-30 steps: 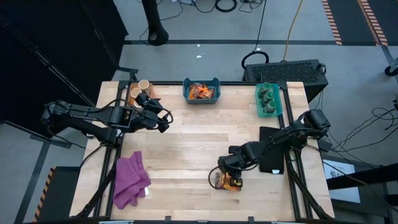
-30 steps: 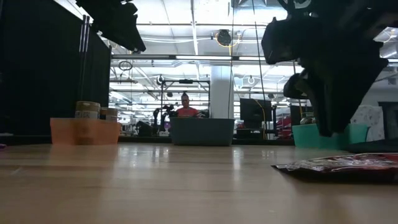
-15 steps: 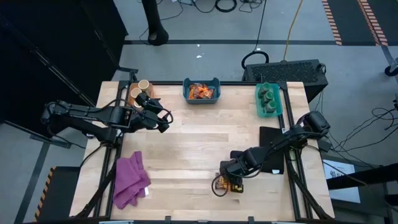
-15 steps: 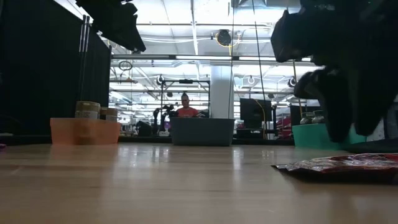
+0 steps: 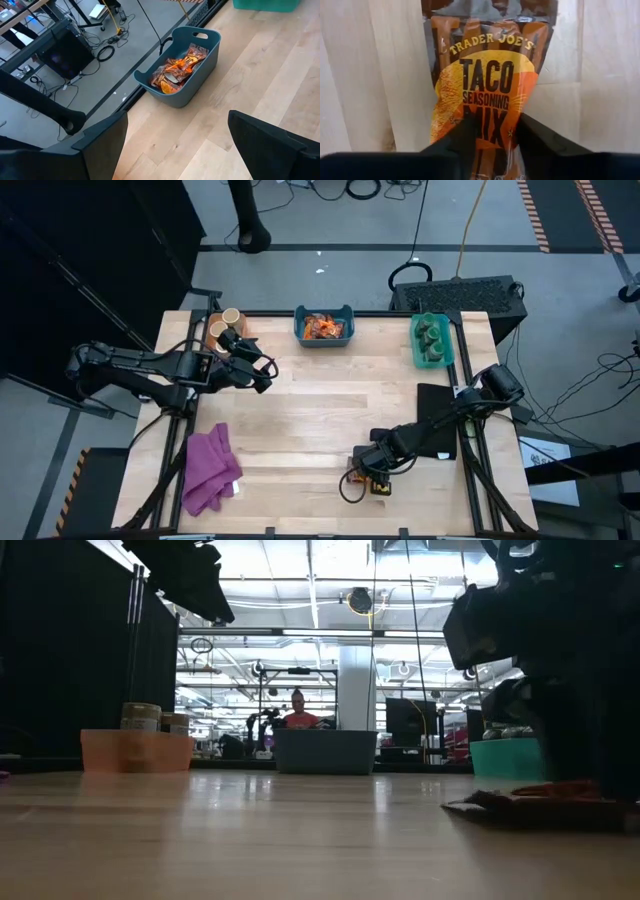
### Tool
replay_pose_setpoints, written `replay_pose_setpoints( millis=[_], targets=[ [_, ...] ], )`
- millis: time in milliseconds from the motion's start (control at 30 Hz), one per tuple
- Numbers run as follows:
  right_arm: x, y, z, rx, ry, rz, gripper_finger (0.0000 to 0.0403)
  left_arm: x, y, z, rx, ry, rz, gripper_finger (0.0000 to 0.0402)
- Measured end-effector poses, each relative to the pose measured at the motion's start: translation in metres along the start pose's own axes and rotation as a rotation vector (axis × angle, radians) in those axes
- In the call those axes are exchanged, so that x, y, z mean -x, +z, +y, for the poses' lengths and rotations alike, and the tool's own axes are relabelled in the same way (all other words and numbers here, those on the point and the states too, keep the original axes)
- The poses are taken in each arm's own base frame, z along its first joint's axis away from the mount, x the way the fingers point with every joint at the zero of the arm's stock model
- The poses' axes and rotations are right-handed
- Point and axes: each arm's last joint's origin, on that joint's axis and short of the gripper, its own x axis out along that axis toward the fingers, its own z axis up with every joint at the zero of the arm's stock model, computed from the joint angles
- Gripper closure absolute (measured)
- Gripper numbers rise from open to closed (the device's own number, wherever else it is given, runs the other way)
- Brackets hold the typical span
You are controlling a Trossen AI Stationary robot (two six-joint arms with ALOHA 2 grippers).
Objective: Sort spices by type
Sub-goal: Put the orange seasoning into the dark blue bin
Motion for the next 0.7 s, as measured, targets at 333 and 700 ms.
replay_pose_setpoints(
  millis=[333, 700],
  targets=[
    [0.0, 0.0, 0.001, 0.022, 0.037, 0.022, 0.0396, 0.0, 0.0, 0.0, 0.0, 0.0, 0.0, 0.0052],
    [0.022, 0.003, -0.01, -0.005, 0.041, -0.007, 0.0398, 0.0, 0.0, 0.0, 0.001, 0.0, 0.0, 0.0052]
  ],
)
